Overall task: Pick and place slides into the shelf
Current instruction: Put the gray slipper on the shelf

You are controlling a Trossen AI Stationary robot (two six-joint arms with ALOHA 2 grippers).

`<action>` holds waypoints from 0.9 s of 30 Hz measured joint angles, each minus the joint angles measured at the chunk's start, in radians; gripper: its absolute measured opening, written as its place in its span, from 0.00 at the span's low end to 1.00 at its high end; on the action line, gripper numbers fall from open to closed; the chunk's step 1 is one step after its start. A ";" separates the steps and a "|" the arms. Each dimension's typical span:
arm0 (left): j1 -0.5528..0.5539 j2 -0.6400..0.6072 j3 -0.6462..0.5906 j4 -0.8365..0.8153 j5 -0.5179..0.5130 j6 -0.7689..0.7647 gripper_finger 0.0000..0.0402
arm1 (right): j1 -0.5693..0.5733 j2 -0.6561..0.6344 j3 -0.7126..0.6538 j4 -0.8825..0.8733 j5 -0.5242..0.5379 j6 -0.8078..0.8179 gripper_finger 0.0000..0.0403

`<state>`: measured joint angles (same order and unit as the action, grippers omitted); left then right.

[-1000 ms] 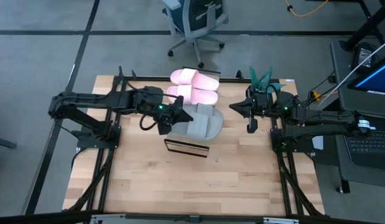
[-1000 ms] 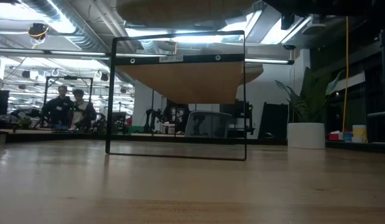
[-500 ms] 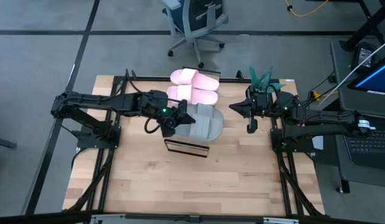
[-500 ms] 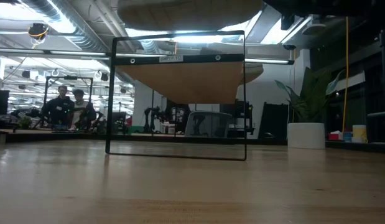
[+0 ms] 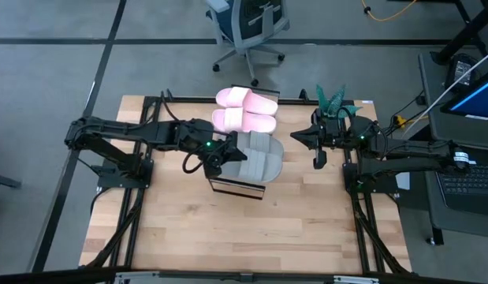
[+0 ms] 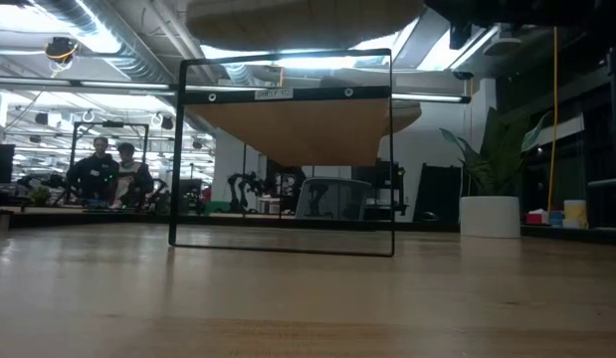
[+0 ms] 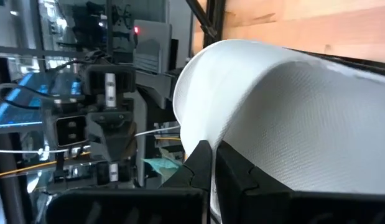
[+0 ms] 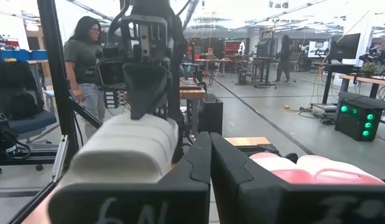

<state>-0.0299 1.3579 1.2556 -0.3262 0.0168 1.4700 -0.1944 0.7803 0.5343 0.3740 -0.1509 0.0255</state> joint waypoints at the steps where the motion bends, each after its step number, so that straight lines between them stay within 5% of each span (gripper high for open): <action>1: 0.000 0.005 0.000 -0.001 -0.001 0.000 0.00 | 0.000 0.000 0.000 0.000 0.000 0.000 0.01; 27: 0.001 0.064 -0.068 0.094 -0.054 0.045 0.00 | 0.000 0.000 0.000 0.000 -0.008 0.022 0.01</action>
<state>-0.0292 1.4216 1.1879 -0.2319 -0.0369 1.5149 -0.1940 0.7807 0.5343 0.3740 -0.1593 0.0479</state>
